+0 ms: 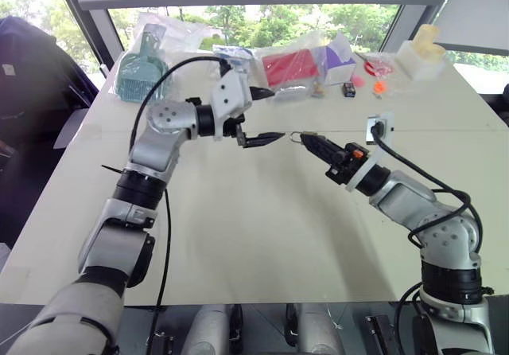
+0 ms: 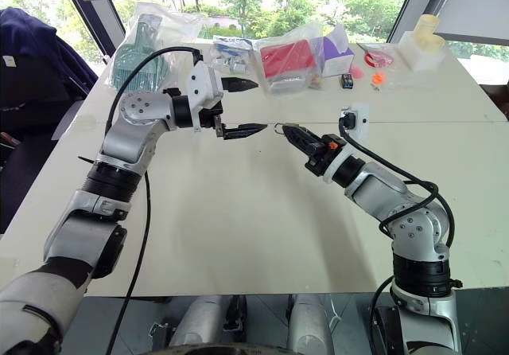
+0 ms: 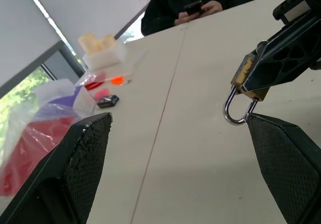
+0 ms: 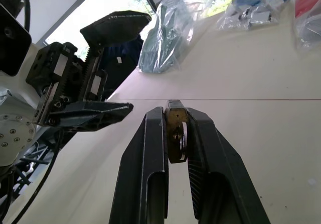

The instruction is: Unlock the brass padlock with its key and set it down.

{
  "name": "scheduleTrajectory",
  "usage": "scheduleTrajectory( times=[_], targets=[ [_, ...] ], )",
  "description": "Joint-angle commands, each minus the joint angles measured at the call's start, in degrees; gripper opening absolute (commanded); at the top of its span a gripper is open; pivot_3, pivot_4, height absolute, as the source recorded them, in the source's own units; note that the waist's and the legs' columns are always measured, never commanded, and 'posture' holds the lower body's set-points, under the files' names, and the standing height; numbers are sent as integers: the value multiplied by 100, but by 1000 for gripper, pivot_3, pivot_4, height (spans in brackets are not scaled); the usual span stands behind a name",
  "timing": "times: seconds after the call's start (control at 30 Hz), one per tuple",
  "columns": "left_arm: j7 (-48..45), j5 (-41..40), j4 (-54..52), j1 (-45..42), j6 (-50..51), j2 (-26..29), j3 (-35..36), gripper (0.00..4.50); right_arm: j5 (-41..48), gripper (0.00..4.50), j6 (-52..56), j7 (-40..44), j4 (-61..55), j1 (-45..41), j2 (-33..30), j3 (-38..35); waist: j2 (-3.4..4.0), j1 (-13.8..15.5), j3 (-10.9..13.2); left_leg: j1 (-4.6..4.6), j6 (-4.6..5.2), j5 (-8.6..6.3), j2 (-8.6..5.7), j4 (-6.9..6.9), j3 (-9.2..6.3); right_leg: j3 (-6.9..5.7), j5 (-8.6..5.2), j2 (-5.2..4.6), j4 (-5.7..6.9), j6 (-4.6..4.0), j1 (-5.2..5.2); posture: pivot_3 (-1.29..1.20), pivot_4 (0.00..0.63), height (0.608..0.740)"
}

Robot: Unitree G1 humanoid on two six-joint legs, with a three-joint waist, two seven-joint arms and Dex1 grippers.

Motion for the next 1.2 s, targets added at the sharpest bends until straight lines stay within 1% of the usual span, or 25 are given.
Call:
scheduleTrajectory(
  times=[0.03,0.17,0.33,0.57,0.73,0.9,1.0,1.1,1.17,1.2],
  targets=[
    [-58,-73,-40,-136,-22,-103,143,4423,63,58,-38,23,-112,-160,21,-147,0,-3,0,0,0,0,0,0,0,0,0,0,0,0,0,0,150,735],
    [-67,3,70,-159,-116,-245,120,4423,125,58,-29,-31,-175,-174,68,-154,0,-2,0,0,0,0,0,0,-1,0,0,0,-1,0,-1,0,150,735],
    [35,110,472,-335,-346,-423,176,4423,316,58,33,-100,-369,-123,151,-119,0,1,0,0,0,0,0,0,-2,0,0,0,-2,-1,-2,0,150,735],
    [112,309,968,-513,-761,-529,161,4423,523,58,120,-144,-600,31,232,-36,0,4,0,0,5,-3,1,0,-2,0,0,-1,-4,-1,-2,0,150,735],
    [276,426,1254,-650,-1010,-600,213,4423,652,58,149,-218,-713,107,268,11,0,3,0,0,26,-15,1,0,-3,0,0,-2,-4,-1,-2,0,150,735],
    [400,429,1318,-699,-1098,-655,307,4423,673,58,154,-269,-736,175,276,57,0,1,0,0,27,-16,1,0,-3,0,1,-2,-5,-1,-3,0,150,735],
    [393,467,1230,-583,-976,-579,288,4423,670,58,144,-296,-722,215,256,53,0,2,0,0,27,-16,1,0,-3,0,1,-3,-4,-1,-3,0,150,735],
    [287,381,996,-309,-481,-412,309,4423,671,58,139,-501,-508,248,247,-82,0,-11,0,0,26,-16,1,0,-2,0,1,-3,-4,-1,-3,0,150,735],
    [170,247,651,20,173,-209,339,4423,500,58,311,-703,-156,272,127,-81,0,-21,0,1,25,-15,2,-1,-2,0,1,-2,-3,-1,-4,0,150,735],
    [55,113,308,270,514,-77,356,4423,441,58,468,-773,48,289,40,-36,0,-35,0,2,25,-15,2,-1,-1,0,1,-2,-2,-1,-3,0,150,735]
  ],
)
